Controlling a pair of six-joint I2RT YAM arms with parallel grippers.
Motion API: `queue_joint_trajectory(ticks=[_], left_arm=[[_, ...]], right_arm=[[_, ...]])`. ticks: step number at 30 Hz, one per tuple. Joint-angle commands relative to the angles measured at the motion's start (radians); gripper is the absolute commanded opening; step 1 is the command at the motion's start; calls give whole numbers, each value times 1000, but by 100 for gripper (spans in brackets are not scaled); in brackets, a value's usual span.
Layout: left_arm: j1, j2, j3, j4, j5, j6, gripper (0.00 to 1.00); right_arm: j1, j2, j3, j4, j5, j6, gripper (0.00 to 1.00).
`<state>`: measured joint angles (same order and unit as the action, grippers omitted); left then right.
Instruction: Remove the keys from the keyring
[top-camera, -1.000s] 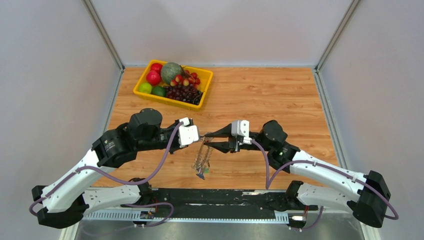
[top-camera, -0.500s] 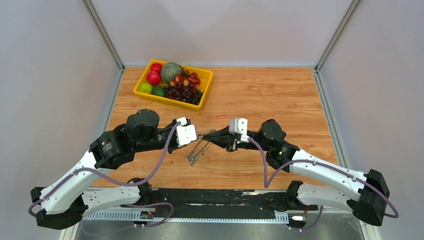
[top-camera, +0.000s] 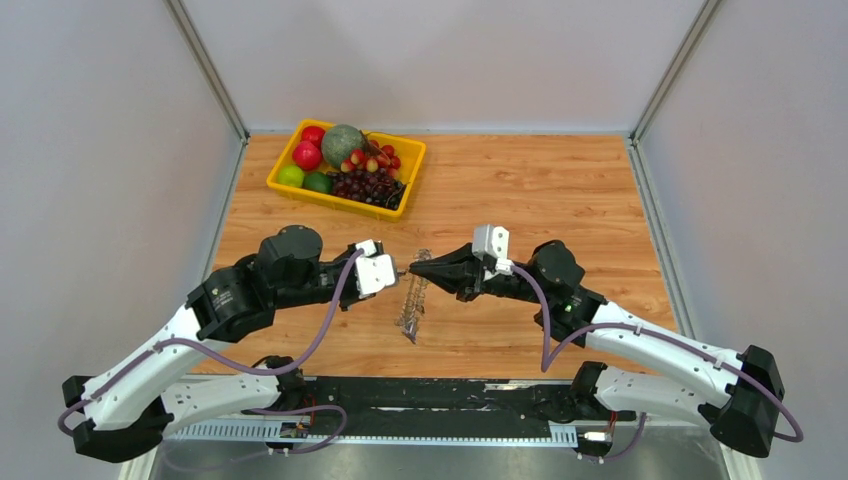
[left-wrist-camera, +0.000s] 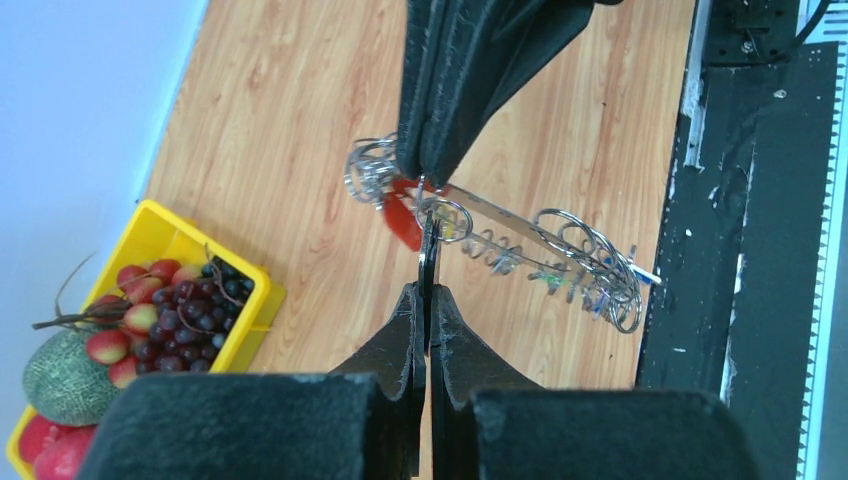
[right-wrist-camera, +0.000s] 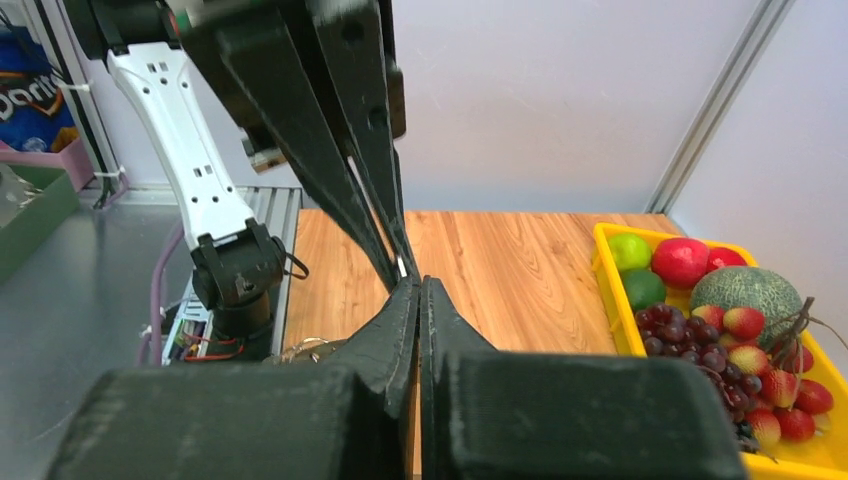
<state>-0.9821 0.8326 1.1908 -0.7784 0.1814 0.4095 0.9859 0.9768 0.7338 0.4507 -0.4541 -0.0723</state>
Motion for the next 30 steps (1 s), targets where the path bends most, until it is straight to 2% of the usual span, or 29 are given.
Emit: queue_joint_trajectory(ticks=[1, 12, 21, 30], left_arm=[[-4, 6, -23, 56, 21, -17, 0], [-5, 17, -4, 69, -112, -20, 0], [-5, 26, 35, 80, -147, 1, 0], [-5, -6, 42, 109, -111, 16, 0]], right_arm=[[5, -16, 6, 154, -27, 67, 0], [4, -60, -27, 114, -64, 113, 0], [4, -45, -33, 92, -125, 178, 0], [4, 4, 2, 8, -61, 198, 0]])
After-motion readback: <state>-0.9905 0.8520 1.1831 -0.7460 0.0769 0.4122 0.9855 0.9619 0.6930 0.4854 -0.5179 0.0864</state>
